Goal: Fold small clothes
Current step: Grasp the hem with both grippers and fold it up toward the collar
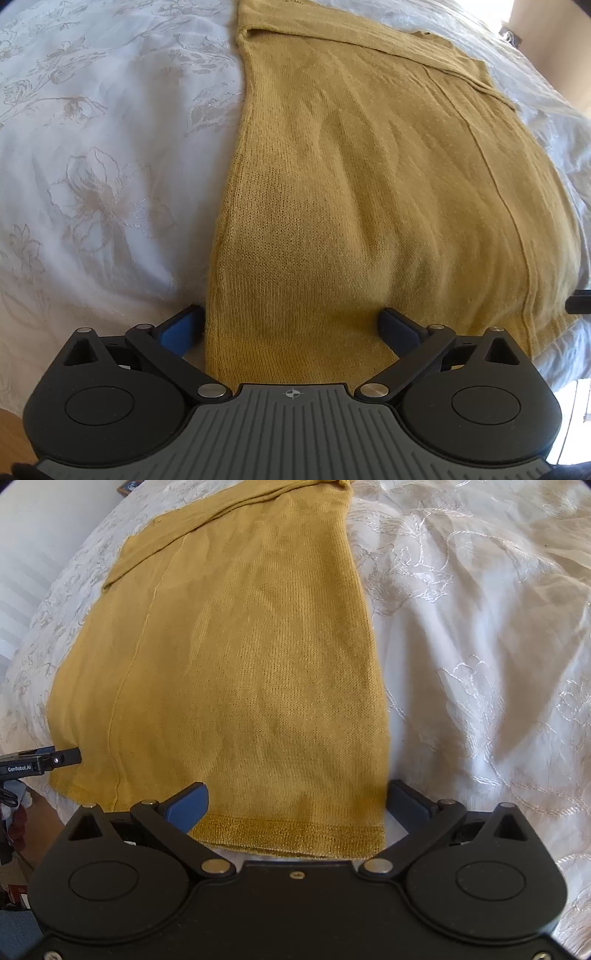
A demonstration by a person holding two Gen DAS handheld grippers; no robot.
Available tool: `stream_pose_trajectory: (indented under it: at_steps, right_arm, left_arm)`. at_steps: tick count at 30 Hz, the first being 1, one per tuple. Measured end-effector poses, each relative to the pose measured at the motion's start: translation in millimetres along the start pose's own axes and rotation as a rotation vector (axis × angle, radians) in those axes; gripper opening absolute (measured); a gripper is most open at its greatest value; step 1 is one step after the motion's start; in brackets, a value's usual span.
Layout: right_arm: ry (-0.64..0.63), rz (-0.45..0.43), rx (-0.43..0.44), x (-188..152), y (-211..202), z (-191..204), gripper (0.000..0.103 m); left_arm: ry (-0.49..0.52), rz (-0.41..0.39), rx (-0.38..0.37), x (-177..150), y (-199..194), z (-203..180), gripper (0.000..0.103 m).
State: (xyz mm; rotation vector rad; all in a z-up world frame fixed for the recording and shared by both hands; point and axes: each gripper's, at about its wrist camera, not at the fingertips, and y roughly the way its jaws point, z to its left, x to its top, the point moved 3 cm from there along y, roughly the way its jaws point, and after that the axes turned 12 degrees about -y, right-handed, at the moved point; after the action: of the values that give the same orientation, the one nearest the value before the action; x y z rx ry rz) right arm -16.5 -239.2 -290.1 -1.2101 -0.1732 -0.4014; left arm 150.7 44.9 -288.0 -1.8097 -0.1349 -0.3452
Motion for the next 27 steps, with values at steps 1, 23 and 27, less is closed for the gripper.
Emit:
stream_pose_trajectory:
  at_steps: [1,23,27]
  right_arm:
    - [0.012,0.006,0.022,1,-1,-1,0.096]
    - [0.085,-0.366,0.211,68,-98,4,0.013]
    - [0.116,-0.447,0.205,106,-100,-2,0.013]
  left_arm:
    - [-0.006,-0.004,-0.005,0,-3,2,0.089]
    - [-0.275,-0.22,-0.264,64,-84,1,0.006]
    - [-0.288,-0.284,-0.299,105,-89,-7,0.006]
